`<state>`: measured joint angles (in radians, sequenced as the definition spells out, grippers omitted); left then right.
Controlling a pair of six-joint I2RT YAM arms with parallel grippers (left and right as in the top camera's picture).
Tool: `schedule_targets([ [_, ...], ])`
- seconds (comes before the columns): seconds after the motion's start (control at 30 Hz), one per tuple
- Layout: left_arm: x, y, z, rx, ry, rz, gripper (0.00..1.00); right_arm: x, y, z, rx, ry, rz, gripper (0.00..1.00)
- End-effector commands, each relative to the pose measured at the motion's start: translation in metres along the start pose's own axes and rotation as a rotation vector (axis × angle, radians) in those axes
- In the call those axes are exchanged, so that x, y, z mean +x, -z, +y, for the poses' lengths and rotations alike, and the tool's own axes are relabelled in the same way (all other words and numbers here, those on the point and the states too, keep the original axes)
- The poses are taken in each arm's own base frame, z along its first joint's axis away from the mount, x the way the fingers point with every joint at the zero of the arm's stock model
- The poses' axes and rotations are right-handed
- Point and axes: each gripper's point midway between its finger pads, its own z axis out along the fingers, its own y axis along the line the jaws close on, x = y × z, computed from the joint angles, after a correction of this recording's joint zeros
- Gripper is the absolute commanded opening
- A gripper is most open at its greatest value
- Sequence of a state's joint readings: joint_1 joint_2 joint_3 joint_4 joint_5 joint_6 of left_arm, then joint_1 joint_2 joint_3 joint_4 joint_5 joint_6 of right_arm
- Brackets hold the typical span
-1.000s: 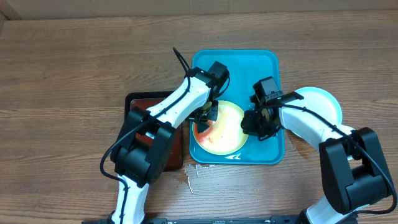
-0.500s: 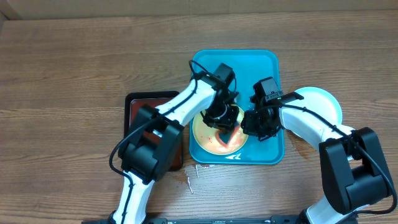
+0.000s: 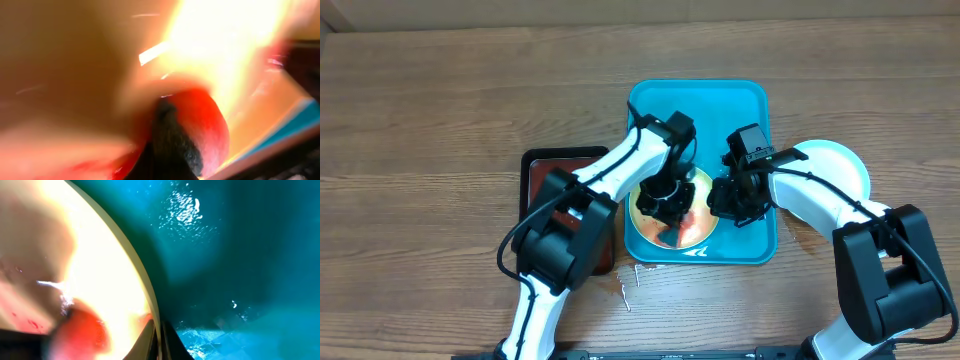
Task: Clean dirty plates on tray and stack at the side
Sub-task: 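Scrub the yellow plate with the sponge while the right gripper holds its rim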
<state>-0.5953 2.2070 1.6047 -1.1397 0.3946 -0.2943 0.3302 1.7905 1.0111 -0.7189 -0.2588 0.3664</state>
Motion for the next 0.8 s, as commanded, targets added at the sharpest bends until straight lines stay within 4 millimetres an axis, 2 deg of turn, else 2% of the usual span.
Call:
schedule_targets([
  [0.0,-0.011,0.012,0.090,-0.411,0.147,-0.074,0.04,0.012,-0.009,-0.013,0.058,-0.005,0.029,0.04],
  [0.2,-0.017,0.036,0.135,-0.607,0.197,-0.132,0.04,0.012,-0.009,-0.013,0.058,-0.005,0.029,0.04],
  [0.4,-0.026,0.050,0.148,-0.569,0.256,-0.160,0.04,0.011,-0.009,-0.014,0.063,-0.004,0.024,0.04],
  [0.53,-0.042,0.054,0.123,-0.426,0.194,-0.182,0.04,0.011,-0.009,-0.014,0.063,-0.004,0.023,0.04],
  [0.67,-0.060,0.047,0.073,-0.195,0.079,-0.212,0.04,0.010,-0.009,-0.013,0.062,-0.003,0.021,0.04],
  [0.77,-0.065,0.036,0.036,-0.039,0.009,-0.212,0.05,0.010,-0.009,-0.013,0.062,-0.003,0.021,0.04],
])
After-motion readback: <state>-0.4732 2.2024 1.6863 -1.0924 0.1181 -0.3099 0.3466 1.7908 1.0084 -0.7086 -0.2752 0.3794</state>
